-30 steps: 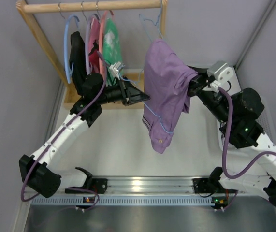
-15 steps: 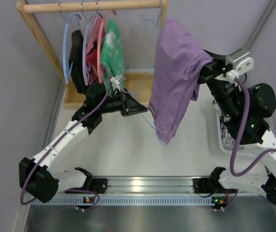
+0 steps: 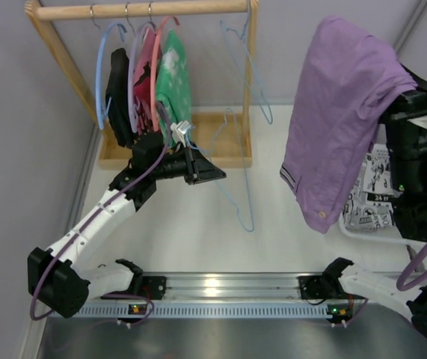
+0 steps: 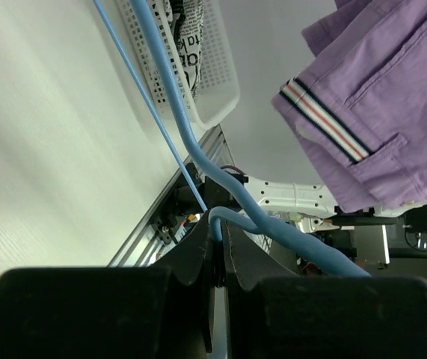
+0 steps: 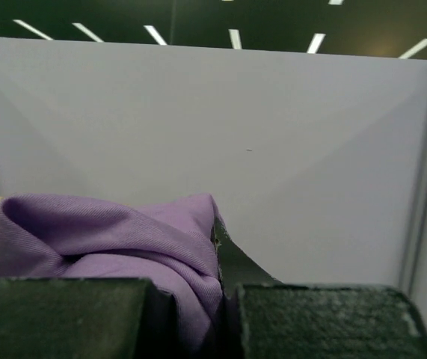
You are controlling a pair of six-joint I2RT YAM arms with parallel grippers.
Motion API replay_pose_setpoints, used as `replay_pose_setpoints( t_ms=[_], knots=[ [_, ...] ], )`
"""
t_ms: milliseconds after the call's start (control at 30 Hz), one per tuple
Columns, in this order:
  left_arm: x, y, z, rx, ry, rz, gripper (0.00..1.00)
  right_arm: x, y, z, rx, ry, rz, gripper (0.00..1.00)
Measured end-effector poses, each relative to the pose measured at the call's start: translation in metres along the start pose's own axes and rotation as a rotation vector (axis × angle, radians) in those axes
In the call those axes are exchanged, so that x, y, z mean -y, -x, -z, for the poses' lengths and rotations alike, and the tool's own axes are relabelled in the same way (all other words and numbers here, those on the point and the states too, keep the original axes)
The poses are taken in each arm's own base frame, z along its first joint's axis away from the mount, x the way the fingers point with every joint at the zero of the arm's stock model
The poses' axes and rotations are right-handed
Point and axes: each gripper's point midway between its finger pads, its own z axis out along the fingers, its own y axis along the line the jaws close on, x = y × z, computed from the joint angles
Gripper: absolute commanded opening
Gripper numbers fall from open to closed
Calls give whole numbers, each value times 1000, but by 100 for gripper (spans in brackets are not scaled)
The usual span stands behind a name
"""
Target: Remove the trousers from the hanger
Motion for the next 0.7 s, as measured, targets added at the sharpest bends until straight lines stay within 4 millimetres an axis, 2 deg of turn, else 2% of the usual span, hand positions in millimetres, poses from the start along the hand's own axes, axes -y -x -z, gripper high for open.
replay_pose_setpoints(
  t_ms=[133, 300, 433, 533, 700],
  knots=[
    [0, 0, 0, -2, -2, -22, 0, 46, 12, 30, -1, -139, 69, 0],
    [-1, -1, 1, -5, -1, -43, 0, 94, 18, 90, -32, -349, 149, 0],
    [-3, -2, 1, -10, 2, -49, 0, 125, 9, 134, -105, -541, 250, 0],
    [-3, -3, 1, -13, 2, -54, 0, 145, -1, 156, -178, -678, 334, 0],
    [-3, -4, 1, -16, 4, -55, 0, 173, -33, 191, -360, -860, 487, 0]
  ],
)
